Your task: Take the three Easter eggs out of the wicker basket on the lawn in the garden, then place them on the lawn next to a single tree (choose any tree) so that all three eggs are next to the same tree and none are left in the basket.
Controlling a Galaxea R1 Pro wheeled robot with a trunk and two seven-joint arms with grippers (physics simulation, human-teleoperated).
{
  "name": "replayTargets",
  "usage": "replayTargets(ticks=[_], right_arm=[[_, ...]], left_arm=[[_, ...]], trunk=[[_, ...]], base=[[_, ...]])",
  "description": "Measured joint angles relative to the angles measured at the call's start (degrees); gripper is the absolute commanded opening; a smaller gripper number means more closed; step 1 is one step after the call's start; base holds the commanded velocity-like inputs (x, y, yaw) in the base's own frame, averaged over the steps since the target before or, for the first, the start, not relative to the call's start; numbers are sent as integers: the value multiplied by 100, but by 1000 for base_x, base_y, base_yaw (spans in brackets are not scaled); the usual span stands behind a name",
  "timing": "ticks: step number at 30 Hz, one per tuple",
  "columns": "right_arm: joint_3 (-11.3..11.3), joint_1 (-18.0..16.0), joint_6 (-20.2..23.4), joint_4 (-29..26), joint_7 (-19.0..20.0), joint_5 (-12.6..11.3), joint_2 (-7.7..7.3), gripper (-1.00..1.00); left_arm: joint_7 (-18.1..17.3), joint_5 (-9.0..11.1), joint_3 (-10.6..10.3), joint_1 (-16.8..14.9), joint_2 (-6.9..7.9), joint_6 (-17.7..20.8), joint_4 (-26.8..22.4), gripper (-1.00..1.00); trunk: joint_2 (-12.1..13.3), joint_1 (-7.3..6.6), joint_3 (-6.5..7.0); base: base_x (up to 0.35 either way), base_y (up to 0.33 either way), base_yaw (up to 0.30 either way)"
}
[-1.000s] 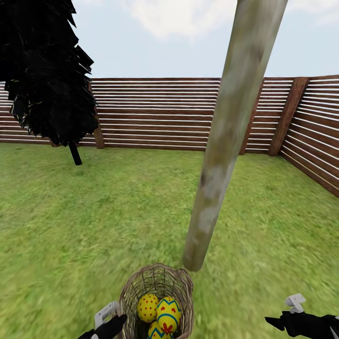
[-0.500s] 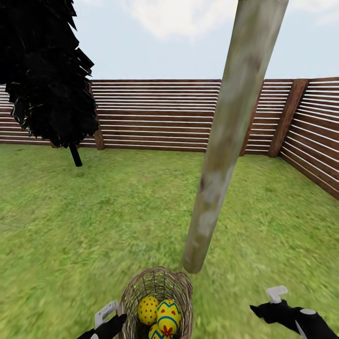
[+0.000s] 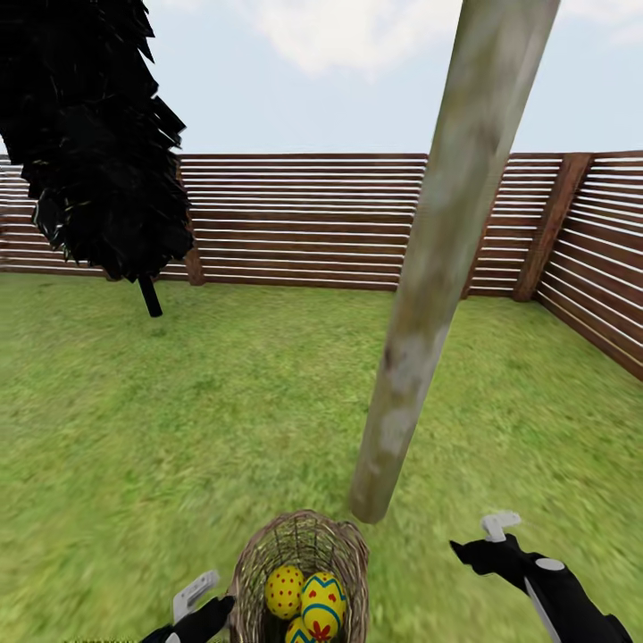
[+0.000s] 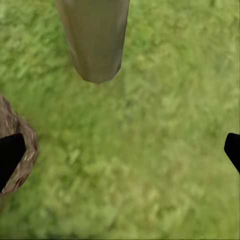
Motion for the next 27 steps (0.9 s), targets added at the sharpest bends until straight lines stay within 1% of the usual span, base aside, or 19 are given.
replayTargets(ticks=[1,4,27], right_arm=[[-1,0,0,1,74,2,-2,100],[4,0,0,15,140,3,1,100],[17,0,-9,59,159,22,19,100]], left_arm=[[0,0,3,0,2,0,1,100],[0,0,6,0,-3,-1,2,100],[-1,3,22,1,14,1,10,100]], trunk=[[40,-22,18],[160,-88,72],[1083,-593,485]], base=[[0,0,259],[0,0,281],[0,0,291]])
